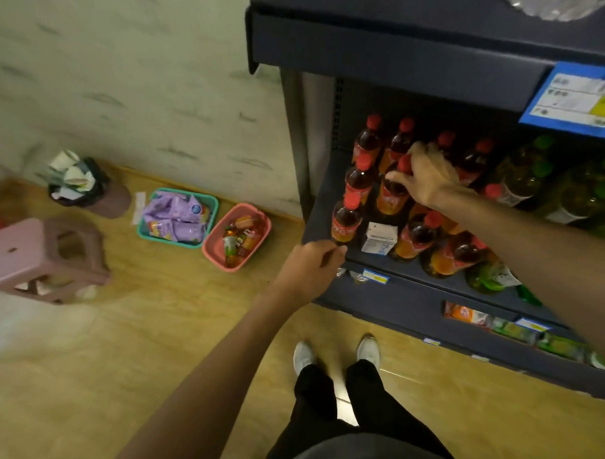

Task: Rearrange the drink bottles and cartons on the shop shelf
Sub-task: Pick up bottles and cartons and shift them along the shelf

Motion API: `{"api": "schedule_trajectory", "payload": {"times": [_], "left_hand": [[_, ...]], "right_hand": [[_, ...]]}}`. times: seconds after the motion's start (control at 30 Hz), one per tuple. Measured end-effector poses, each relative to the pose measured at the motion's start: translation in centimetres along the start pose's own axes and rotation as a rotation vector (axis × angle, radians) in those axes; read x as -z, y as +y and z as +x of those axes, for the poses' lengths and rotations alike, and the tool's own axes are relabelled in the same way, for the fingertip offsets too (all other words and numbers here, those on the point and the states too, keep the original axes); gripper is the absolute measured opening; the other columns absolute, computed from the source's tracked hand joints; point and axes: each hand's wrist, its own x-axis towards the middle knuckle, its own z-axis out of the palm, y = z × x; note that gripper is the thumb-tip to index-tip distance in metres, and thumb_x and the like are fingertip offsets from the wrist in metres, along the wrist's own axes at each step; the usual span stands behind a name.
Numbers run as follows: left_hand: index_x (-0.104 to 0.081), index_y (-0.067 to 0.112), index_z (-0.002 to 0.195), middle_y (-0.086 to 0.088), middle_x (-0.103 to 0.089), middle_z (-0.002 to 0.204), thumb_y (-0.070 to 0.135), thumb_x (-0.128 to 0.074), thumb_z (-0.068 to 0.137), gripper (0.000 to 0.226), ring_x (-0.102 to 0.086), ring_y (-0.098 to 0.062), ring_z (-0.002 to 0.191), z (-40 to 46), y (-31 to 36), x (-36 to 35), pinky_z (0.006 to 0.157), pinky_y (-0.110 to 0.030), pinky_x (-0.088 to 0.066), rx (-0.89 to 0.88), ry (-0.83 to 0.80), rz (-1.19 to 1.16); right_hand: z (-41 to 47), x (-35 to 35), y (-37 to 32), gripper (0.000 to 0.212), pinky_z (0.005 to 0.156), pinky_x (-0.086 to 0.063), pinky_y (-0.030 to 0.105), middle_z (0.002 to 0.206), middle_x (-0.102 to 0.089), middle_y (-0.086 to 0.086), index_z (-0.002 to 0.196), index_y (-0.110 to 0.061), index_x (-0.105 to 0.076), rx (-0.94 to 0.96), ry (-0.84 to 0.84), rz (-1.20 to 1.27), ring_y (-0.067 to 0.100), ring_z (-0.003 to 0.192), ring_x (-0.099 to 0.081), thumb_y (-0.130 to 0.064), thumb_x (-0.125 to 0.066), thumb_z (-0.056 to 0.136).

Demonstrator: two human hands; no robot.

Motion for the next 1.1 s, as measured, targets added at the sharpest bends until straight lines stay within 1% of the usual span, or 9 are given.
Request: {"api": "schedule_trajectory", "payload": {"times": [0.1, 0.2, 0.3, 0.37, 0.43, 0.5, 0.73, 0.97, 1.1], "left_hand": [[-0.055, 0.014, 0.07, -0.004, -0.062, 0.065, 0.032, -0.048, 0.098, 0.034, -0.059, -0.021, 0.061, 0.2, 0.4, -0.5, 0.063, -0.044, -0.05, 0.006, 0.025, 0.002], [-0.056, 0.014, 0.071, -0.004, -0.062, 0.066, 0.031, -0.047, 0.098, 0.033, -0.059, -0.022, 0.062, 0.2, 0.7, -0.6, 0.063, -0.044, -0.049, 0.012, 0.045, 0.008], [-0.057, 0.014, 0.072, -0.004, -0.062, 0.066, 0.029, -0.049, 0.098, 0.031, -0.059, -0.022, 0.062, 0.1, 0.7, -0.4, 0.063, -0.043, -0.049, 0.023, 0.077, 0.002], [-0.055, 0.017, 0.071, -0.002, -0.061, 0.064, 0.029, -0.049, 0.098, 0.03, -0.058, -0.021, 0.06, 0.0, 0.6, -0.2, 0.061, -0.043, -0.049, 0.023, 0.091, -0.003], [-0.057, 0.011, 0.073, -0.005, -0.062, 0.065, 0.029, -0.049, 0.098, 0.032, -0.058, -0.021, 0.059, 0.0, 0.2, -0.2, 0.061, -0.044, -0.048, 0.023, 0.091, -0.016], [-0.06, 0.01, 0.077, -0.006, -0.062, 0.066, 0.031, -0.047, 0.098, 0.033, -0.058, -0.021, 0.06, 0.0, -0.1, -0.4, 0.061, -0.045, -0.048, 0.03, 0.081, -0.01], [-0.054, 0.021, 0.072, -0.002, -0.06, 0.063, 0.03, -0.047, 0.099, 0.029, -0.056, -0.015, 0.057, 0.0, 0.5, -0.9, 0.06, -0.04, -0.048, 0.0, 0.058, -0.01], [-0.058, 0.009, 0.074, -0.005, -0.06, 0.065, 0.029, -0.048, 0.099, 0.034, -0.057, -0.02, 0.059, 0.2, 0.5, -1.0, 0.061, -0.043, -0.048, -0.035, 0.04, -0.007], [-0.059, 0.008, 0.075, -0.005, -0.06, 0.065, 0.029, -0.047, 0.099, 0.033, -0.058, -0.02, 0.059, 0.6, 0.8, -1.1, 0.062, -0.044, -0.05, -0.06, 0.008, -0.026]], "right_hand": [[1.4, -1.5, 0.3, 0.058, 0.085, -0.048, 0.044, 0.124, -0.049, 0.021, 0.121, -0.005, -0.046, -0.009, -0.045, 0.015, 0.038, 0.109, -0.054, -0.046, -0.065, 0.084], [2.1, -2.3, 0.3, 0.056, 0.076, -0.047, 0.04, 0.116, -0.055, 0.02, 0.117, -0.005, -0.047, 0.0, -0.039, -0.059, 0.037, 0.104, -0.057, -0.047, -0.064, 0.084], [2.4, -2.6, 0.3, 0.054, 0.068, -0.04, 0.035, 0.109, -0.058, 0.02, 0.115, -0.004, -0.049, 0.018, -0.043, -0.132, 0.036, 0.1, -0.058, -0.046, -0.064, 0.085], [2.5, -2.8, 0.2, 0.051, 0.067, -0.039, 0.034, 0.107, -0.059, 0.02, 0.113, -0.004, -0.051, 0.019, -0.043, -0.143, 0.036, 0.098, -0.059, -0.044, -0.065, 0.085], [2.6, -2.9, 0.2, 0.045, 0.066, -0.039, 0.033, 0.103, -0.06, 0.019, 0.108, -0.004, -0.054, 0.026, -0.044, -0.144, 0.035, 0.095, -0.06, -0.042, -0.065, 0.086], [2.6, -2.8, 0.1, 0.039, 0.064, -0.039, 0.032, 0.099, -0.061, 0.017, 0.102, -0.006, -0.056, 0.029, -0.05, -0.14, 0.032, 0.09, -0.06, -0.04, -0.064, 0.087], [2.8, -2.5, 0.5, 0.035, 0.064, -0.044, 0.034, 0.094, -0.062, 0.015, 0.089, -0.009, -0.058, 0.007, -0.075, -0.159, 0.032, 0.088, -0.061, -0.043, -0.064, 0.086], [1.8, -2.3, 0.6, 0.039, 0.067, -0.048, 0.035, 0.097, -0.063, 0.014, 0.096, -0.01, -0.059, 0.017, -0.09, -0.152, 0.03, 0.089, -0.061, -0.047, -0.063, 0.085], [0.3, -1.6, 1.4, 0.049, 0.072, -0.052, 0.036, 0.111, -0.058, 0.015, 0.116, -0.01, -0.054, 0.07, -0.027, -0.14, 0.031, 0.097, -0.06, -0.049, -0.059, 0.087]]}}
